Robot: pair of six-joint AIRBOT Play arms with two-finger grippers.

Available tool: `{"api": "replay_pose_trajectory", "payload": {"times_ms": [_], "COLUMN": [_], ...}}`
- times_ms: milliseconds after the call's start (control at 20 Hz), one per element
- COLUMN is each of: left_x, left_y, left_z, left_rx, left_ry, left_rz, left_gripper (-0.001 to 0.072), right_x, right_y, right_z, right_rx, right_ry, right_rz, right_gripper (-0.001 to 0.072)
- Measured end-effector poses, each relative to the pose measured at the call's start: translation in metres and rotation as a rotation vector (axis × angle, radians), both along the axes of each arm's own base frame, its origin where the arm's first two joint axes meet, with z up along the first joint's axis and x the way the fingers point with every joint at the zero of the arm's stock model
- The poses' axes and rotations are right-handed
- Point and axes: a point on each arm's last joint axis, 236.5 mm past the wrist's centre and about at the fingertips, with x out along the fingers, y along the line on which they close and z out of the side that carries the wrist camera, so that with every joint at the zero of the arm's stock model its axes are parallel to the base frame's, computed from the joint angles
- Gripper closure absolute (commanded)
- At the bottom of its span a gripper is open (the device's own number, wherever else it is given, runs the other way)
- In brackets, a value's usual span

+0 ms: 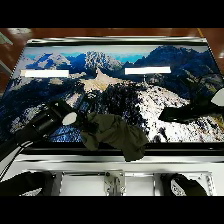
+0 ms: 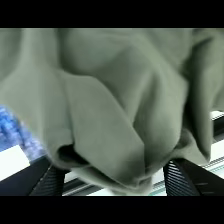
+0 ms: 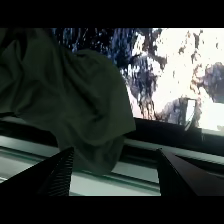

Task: Fold the shirts.

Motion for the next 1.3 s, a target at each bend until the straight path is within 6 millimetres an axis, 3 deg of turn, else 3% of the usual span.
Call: {"api": "replay_pose_trajectory", "payload": {"times_ms": [150,250,350,450,600,700,900,1100,1150,1200,1250,1300], "left_x": [0.023,0.027,0.012,-0.020,-0.074,-0.094,-0.096,-0.087,-0.085,-0.082,-0.078,-0.074], "left_y": [0.035,0.064,0.088,0.105,0.090,0.071,0.044,0.030,0.028,0.027,0.026,0.024], "left_z": [0.026,0.040,0.038,0.018,-0.014,-0.026,-0.044,-0.073,-0.081,-0.087,-0.091,-0.093], "left_rx": [-0.004,-0.045,-0.101,-0.153,-0.316,-0.435,-0.560,-0.554,-0.544,-0.537,-0.531,-0.531], "left_ry": [-0.008,0.008,0.064,0.149,0.264,0.283,0.245,0.243,0.246,0.245,0.242,0.231], "left_rz": [0.061,0.143,0.219,0.294,0.384,0.433,0.524,0.580,0.595,0.608,0.615,0.613], "left_gripper": [-0.0010,-0.0011,-0.0011,-0.0010,-0.0009,-0.0007,-0.0007,0.0006,0.0170,0.0451,0.0656,0.0666], "right_x": [0.002,0.001,-0.001,-0.002,-0.001,0.000,-0.006,-0.014,-0.016,-0.018,-0.018,-0.019], "right_y": [-0.009,-0.022,-0.034,-0.041,-0.038,-0.030,-0.014,-0.008,-0.006,-0.006,-0.005,-0.005], "right_z": [-0.010,-0.017,-0.024,-0.033,-0.053,-0.070,-0.096,-0.103,-0.103,-0.104,-0.104,-0.106], "right_rx": [-0.039,-0.098,-0.157,-0.187,-0.168,-0.129,-0.052,-0.013,-0.007,-0.003,0.002,0.004], "right_ry": [-0.006,-0.001,0.014,0.045,0.111,0.168,0.278,0.338,0.350,0.358,0.362,0.365], "right_rz": [0.000,0.002,0.019,0.045,0.078,0.102,0.149,0.183,0.189,0.192,0.195,0.194], "right_gripper": [0.0069,0.0070,0.0070,0.0070,0.0070,0.0070,0.0071,0.0071,0.0071,0.0071,0.0072,0.0071]}}
